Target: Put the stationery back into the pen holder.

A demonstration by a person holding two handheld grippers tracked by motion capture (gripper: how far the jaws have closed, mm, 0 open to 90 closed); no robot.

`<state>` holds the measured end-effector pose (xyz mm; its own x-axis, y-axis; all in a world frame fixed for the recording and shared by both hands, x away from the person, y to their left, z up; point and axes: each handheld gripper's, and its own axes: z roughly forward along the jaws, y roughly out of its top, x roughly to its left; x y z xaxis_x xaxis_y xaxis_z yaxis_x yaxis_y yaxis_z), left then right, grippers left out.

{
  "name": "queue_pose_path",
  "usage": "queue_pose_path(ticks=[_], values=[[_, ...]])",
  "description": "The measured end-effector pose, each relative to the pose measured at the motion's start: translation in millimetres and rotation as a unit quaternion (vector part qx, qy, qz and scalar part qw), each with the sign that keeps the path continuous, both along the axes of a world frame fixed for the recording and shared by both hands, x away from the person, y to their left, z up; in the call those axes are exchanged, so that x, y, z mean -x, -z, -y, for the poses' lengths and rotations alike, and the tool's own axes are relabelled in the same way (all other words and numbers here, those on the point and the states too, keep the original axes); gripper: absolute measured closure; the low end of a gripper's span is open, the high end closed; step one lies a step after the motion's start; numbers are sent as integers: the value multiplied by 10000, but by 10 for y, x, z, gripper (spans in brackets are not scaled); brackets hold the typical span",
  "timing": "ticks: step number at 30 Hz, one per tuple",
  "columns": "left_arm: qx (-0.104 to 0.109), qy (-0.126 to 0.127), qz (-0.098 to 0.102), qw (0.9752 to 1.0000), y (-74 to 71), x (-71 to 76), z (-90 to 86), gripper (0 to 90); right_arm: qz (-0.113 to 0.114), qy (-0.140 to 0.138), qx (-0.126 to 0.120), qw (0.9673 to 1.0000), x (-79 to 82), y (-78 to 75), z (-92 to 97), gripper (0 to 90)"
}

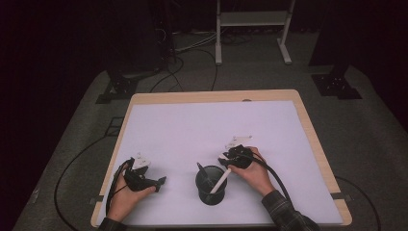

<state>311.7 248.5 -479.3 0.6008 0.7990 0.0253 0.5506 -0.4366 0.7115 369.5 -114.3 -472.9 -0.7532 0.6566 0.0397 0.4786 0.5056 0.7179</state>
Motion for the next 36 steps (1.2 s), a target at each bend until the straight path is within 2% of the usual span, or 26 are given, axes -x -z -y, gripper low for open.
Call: queue_pose_path(ticks=[2,16,27,36], values=[[-1,1,-1,10000,0,0,0,14,72,7,40,10000,-1,2,1,702],[5,2,-6,10000,0,-1,-1,14,-85,69,-63,9999,13,-49,50,705],[7,0,-12,10000,0,-2,-1,14,-6,79,-360,9993,51,-213,198,705],[-6,9,-2,10000,-1,-4,-4,14,69,219,-637,9977,89,-388,385,705]])
